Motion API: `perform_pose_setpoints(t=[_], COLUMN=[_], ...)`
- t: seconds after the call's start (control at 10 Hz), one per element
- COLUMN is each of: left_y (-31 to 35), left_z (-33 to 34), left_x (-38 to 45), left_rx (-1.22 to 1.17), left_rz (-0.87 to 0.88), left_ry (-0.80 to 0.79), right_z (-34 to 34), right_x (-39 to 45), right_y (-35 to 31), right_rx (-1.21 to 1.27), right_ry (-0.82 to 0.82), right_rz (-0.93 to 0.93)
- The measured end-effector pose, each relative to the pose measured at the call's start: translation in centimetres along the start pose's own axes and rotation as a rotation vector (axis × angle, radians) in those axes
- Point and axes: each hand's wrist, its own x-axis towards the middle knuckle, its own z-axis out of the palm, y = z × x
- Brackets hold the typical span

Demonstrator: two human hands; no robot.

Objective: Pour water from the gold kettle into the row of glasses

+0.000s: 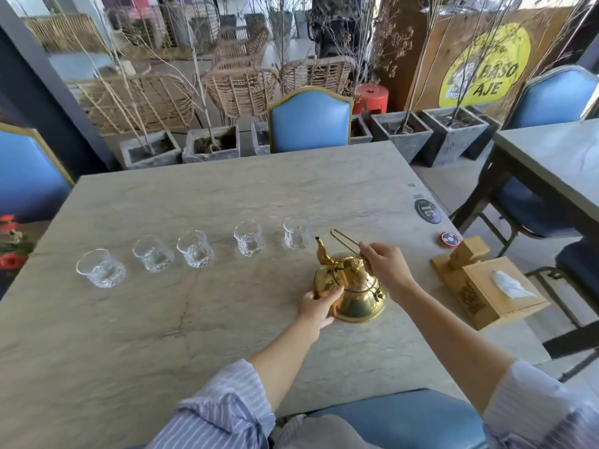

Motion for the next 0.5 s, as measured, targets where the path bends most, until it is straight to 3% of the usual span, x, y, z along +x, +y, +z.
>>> perform_pose_setpoints(t=[0.2,0.5], left_y=[-0.6,1.7], left_z=[-0.2,-2.6], left_x=[-0.3,-4.3], left_rx=[-0.019,0.069], left_rz=[0.025,0.177], left_ry=[0.011,0.169], right_z=[-0.6,0.1], right_x=[0.3,0.0], right_y=[-0.5,-4.9], right_rx=[-0.029,-0.197], right_ry=[-0.088,-0.017], right_rz=[0.046,-0.24])
